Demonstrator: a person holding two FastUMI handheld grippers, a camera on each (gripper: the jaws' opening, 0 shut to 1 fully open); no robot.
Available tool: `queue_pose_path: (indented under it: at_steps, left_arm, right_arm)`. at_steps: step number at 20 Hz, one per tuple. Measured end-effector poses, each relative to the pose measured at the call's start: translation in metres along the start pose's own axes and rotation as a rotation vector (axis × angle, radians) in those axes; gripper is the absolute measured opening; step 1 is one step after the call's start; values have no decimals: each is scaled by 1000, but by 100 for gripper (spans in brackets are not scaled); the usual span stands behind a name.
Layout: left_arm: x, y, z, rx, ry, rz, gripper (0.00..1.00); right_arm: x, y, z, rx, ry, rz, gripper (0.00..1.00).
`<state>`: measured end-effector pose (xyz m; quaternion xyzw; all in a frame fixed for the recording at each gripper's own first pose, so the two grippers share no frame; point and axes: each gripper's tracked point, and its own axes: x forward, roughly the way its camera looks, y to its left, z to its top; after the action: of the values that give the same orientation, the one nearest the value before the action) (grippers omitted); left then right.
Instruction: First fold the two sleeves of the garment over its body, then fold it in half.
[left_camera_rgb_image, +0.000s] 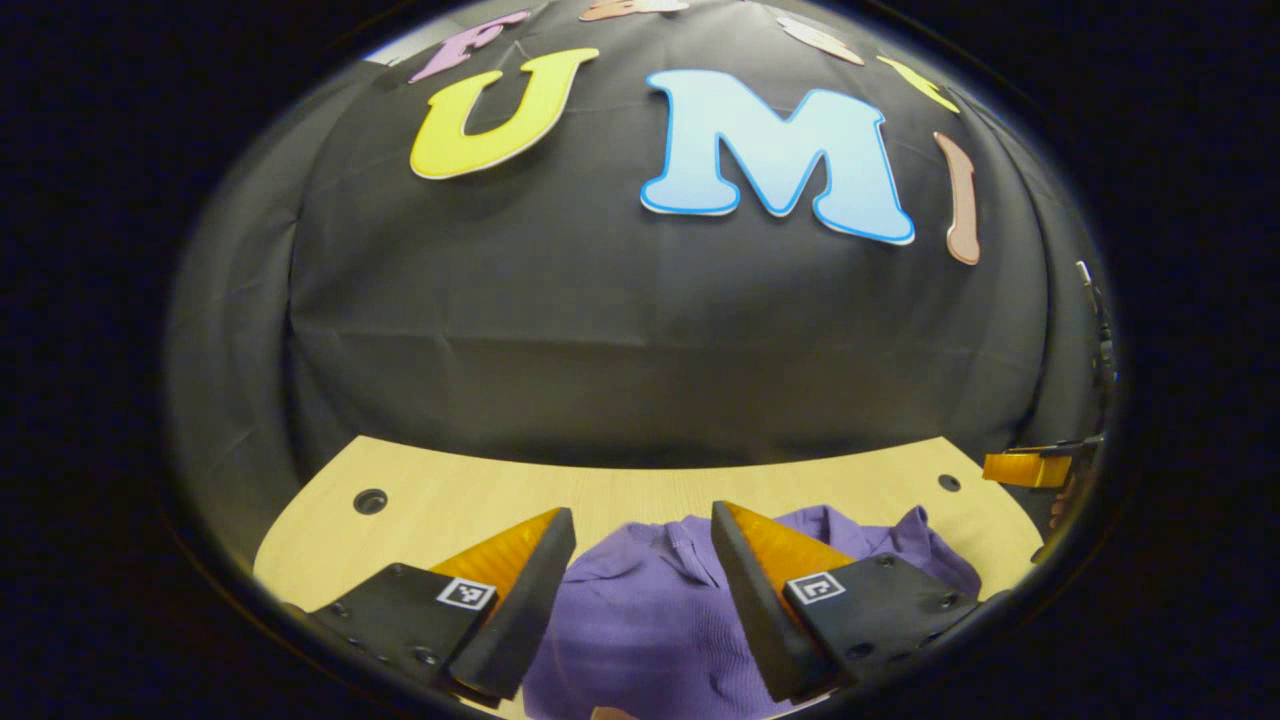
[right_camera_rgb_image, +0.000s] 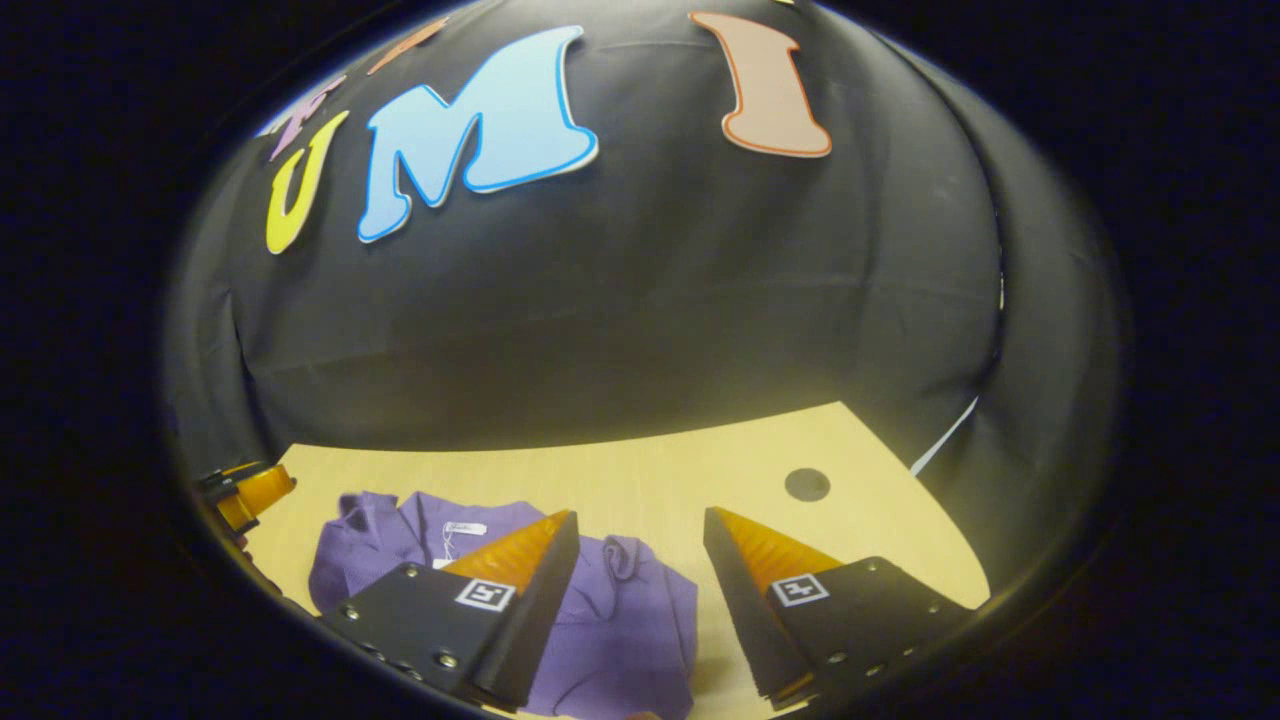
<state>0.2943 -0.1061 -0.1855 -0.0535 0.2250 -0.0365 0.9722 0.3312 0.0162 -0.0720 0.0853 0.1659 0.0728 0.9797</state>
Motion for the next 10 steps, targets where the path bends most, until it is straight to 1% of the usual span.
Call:
queue_pose_path:
  at_steps: [1, 2, 4, 6, 10]
  left_arm:
    - [-6, -1, 4, -1, -9, 5, 96]
    - [-13, -2, 10, 0, -20, 7, 98]
    - [-28, -6, 22, 3, -51, 8, 96]
    - [-45, -10, 33, 9, -81, 14, 96]
    - [-90, -25, 56, 13, -161, 18, 96]
  right_arm:
    - [-8, 1, 5, -10, -15, 0, 83]
    - [-16, 2, 11, -19, -33, 0, 83]
    - [-32, 5, 24, -38, -72, 0, 83]
    - [-49, 5, 34, -61, -109, -2, 83]
    - [-94, 11, 56, -142, -211, 0, 82]
